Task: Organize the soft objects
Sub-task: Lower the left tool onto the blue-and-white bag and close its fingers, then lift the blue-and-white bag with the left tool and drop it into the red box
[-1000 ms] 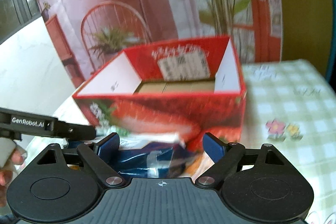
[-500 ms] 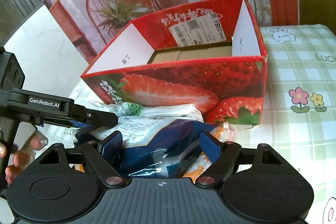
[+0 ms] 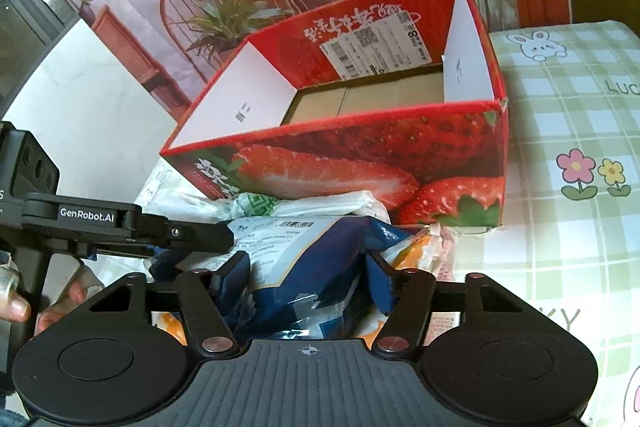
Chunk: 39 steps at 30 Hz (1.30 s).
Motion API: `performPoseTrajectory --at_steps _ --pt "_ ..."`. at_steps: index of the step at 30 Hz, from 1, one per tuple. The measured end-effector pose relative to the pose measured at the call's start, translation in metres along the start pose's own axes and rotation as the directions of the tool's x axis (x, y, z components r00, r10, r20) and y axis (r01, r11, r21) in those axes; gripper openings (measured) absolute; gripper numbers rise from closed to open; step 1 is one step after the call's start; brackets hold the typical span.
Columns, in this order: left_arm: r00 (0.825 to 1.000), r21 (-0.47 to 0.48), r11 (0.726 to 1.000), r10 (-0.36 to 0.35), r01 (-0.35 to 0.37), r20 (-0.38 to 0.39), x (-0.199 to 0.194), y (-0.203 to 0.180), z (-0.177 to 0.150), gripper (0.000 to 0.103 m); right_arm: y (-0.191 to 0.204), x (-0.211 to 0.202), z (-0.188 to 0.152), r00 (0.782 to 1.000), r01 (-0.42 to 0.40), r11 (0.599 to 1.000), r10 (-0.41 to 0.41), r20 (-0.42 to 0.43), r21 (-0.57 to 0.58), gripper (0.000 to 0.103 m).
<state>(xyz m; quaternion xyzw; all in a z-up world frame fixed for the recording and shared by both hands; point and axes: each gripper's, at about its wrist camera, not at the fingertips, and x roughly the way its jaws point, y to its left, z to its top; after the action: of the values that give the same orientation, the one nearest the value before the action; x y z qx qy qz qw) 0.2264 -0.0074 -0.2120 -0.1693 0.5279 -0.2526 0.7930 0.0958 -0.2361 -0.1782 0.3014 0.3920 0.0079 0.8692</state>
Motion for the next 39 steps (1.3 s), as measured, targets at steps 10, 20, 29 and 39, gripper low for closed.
performPoseTrajectory --at_steps 10,20,29,39 --pt "0.996 0.019 0.998 -0.057 0.056 0.073 -0.037 -0.013 -0.011 0.05 0.018 -0.033 0.008 0.997 -0.038 0.998 0.042 0.062 -0.059 0.053" --pt "0.964 0.13 0.99 -0.078 0.045 0.254 -0.081 -0.041 0.002 0.049 0.049 -0.068 0.033 0.983 -0.058 0.98 0.089 0.16 -0.188 0.053" --pt "0.908 0.236 0.971 -0.071 -0.031 0.412 -0.094 -0.069 0.031 0.05 0.063 -0.066 0.072 0.97 0.005 0.953 0.069 0.234 -0.304 0.053" --pt "0.903 0.282 0.951 -0.008 -0.126 0.43 -0.033 -0.074 0.089 0.051 0.045 0.004 0.115 0.968 0.155 0.925 -0.071 0.241 -0.348 0.052"
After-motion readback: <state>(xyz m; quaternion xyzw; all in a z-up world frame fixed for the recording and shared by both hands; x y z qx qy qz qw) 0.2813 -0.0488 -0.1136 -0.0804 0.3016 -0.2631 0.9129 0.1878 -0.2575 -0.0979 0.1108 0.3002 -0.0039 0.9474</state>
